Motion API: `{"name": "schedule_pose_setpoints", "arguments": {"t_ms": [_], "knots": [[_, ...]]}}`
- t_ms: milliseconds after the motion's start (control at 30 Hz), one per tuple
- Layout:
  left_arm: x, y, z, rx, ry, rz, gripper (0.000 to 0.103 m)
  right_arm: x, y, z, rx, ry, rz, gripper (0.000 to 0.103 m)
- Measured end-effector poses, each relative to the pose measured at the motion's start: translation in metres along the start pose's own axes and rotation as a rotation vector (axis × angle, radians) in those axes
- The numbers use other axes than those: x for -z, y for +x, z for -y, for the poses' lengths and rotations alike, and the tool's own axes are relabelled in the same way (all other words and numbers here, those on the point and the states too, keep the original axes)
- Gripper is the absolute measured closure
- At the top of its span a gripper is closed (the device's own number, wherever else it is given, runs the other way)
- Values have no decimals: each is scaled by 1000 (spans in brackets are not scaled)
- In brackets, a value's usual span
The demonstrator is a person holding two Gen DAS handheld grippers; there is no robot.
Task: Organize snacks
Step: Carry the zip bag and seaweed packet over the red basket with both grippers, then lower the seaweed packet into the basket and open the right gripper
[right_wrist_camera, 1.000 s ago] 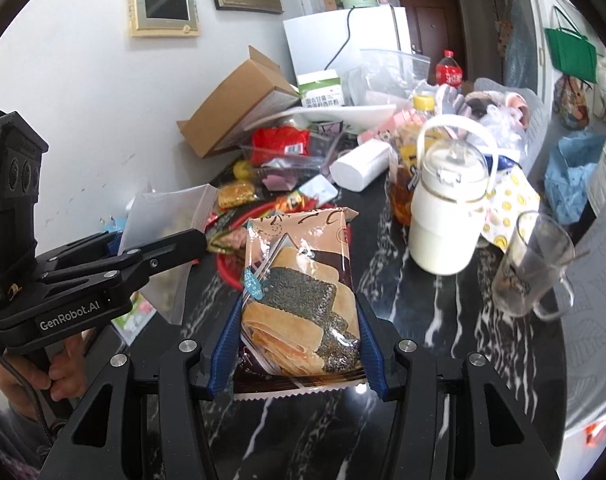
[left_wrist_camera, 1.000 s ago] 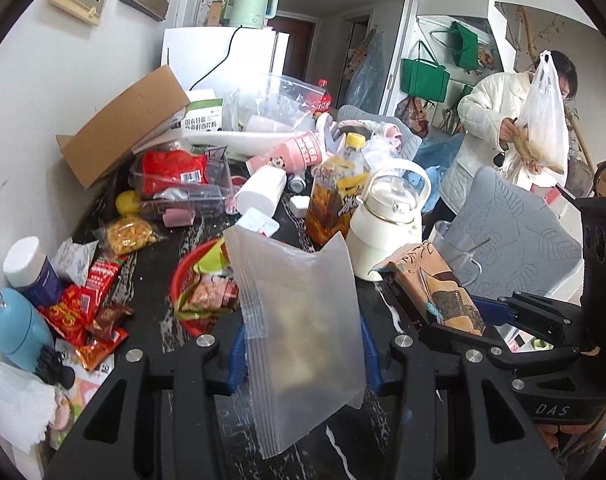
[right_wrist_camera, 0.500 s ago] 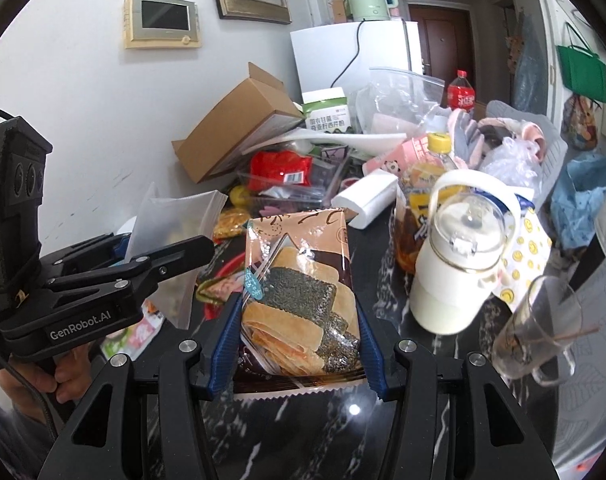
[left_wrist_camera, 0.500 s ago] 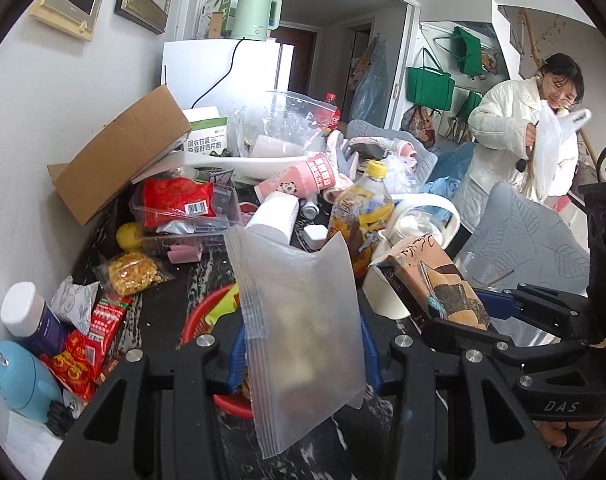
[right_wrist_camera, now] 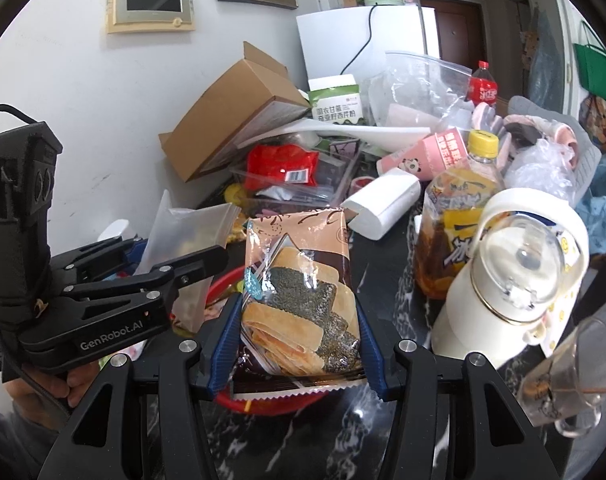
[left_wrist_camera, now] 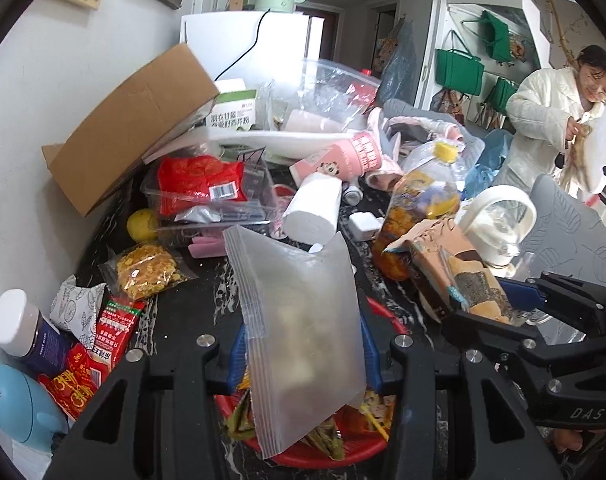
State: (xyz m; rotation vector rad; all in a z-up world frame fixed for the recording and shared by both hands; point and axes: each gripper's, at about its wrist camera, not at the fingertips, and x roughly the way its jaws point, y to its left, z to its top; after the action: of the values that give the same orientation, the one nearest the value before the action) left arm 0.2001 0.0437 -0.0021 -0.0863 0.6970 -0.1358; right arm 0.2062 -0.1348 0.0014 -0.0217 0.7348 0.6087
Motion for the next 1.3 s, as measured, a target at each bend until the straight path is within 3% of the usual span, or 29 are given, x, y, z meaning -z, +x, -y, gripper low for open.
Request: {"name": "schedule_pose_setpoints", "arguments": {"t_ms": [367,1067,1300], "knots": [[17,49,-14,18,-42,-153,59,2,32,5,-14,3,-51,50],[29,71,-24,8,-60,-208,54,24,83,5,-47,44,-175,51],[28,67,-22,-6,-31,-192,54,26,82,3,-61,35,-172,50]]}}
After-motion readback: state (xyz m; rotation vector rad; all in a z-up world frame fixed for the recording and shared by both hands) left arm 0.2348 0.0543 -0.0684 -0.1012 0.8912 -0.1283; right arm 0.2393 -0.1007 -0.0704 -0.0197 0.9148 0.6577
